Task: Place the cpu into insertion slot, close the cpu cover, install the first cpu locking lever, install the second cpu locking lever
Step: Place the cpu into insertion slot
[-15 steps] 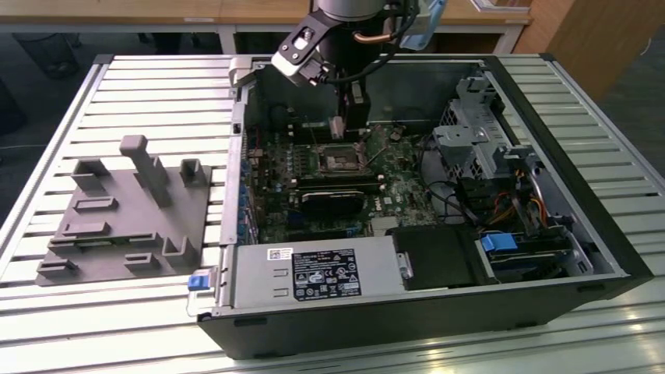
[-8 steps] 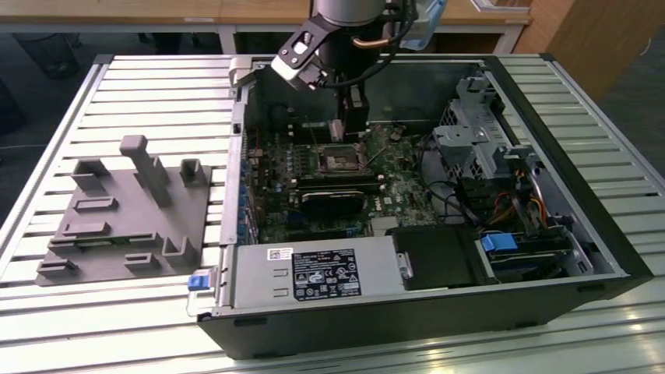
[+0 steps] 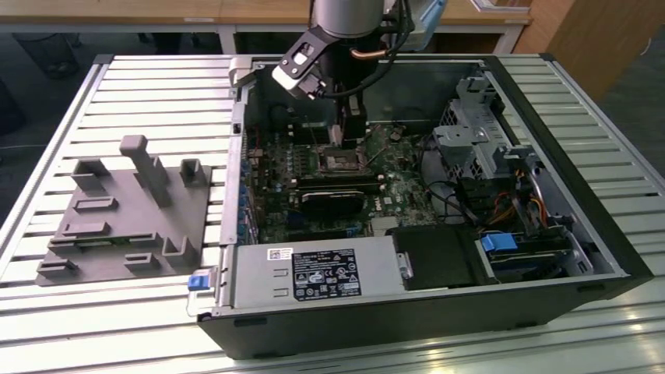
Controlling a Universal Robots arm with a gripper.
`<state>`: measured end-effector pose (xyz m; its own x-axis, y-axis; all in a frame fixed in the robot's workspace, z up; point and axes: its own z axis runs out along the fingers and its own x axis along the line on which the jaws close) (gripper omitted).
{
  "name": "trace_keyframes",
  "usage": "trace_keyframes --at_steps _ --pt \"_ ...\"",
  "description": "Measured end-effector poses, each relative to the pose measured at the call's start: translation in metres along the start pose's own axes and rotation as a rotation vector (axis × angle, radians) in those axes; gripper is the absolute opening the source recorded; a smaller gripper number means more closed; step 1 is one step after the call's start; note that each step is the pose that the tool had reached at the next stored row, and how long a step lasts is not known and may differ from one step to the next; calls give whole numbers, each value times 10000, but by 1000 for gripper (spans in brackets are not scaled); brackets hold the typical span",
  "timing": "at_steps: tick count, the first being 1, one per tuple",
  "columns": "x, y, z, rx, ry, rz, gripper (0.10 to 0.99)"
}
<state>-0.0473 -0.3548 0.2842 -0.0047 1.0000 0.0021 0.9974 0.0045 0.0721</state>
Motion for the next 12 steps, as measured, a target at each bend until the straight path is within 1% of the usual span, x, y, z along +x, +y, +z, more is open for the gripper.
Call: trace_keyframes --at_steps 4,12 --pt "2 -4 55 0 2 0 537" --pt "2 -7 92 0 1 0 537"
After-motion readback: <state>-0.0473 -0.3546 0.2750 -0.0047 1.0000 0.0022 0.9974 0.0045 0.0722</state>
